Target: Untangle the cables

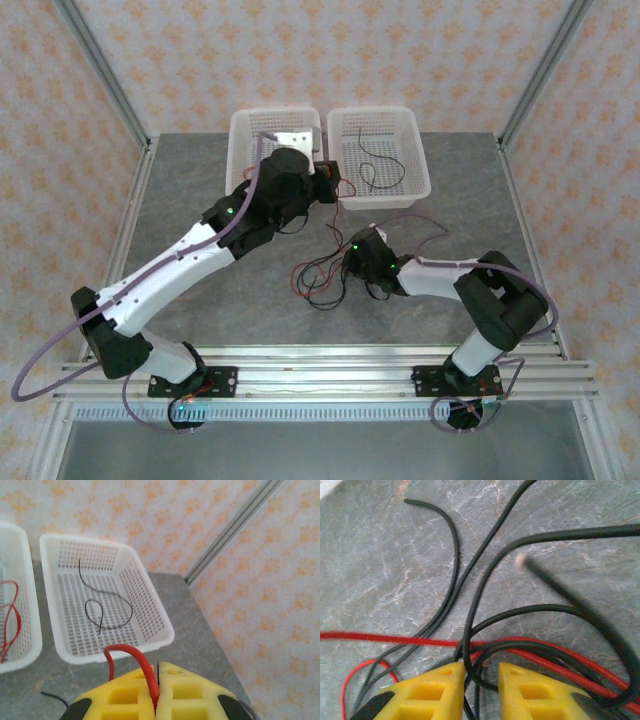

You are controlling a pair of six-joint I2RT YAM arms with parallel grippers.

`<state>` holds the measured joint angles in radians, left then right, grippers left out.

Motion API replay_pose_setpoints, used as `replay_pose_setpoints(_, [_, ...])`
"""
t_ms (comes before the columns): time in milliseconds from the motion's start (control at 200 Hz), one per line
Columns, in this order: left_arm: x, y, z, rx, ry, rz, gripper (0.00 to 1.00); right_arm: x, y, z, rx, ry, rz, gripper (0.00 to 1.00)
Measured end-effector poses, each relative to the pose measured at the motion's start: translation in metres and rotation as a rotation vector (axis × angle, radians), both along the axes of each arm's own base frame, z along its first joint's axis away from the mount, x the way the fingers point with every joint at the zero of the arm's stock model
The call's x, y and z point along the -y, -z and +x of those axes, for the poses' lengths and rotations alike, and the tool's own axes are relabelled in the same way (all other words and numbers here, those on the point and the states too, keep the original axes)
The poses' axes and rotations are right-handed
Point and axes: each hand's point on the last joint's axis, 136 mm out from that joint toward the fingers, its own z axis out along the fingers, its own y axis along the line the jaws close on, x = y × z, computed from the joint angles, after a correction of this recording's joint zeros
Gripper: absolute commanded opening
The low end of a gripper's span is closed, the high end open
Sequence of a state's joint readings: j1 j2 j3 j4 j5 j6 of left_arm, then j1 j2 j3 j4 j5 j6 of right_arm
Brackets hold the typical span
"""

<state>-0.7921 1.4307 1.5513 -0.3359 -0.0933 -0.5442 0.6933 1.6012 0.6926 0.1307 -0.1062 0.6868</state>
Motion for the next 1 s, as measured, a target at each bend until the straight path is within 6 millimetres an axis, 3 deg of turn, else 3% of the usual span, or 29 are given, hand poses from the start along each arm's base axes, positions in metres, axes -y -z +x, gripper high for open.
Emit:
replay_pose_setpoints(330, [-0.020,-0.051,-0.005,0.089,-0.045,0.034,0.00,0.021,0.011,-0.005,-0.021,0.033,-0.112,0.20])
replay_pose_setpoints(646, [-0.047,-0.125,-0.011,0.226,-0.122,0.040,0.00,0.023,0.013,-0.005,-0.018,0.038,-0.121,0.20])
replay_pose_setpoints(1001, [-0.073,-0.154,-0.001,0.297,-0.249,0.133,0.00,0.033,0.012,-0.017,-0.004,0.041,-0.104,0.21])
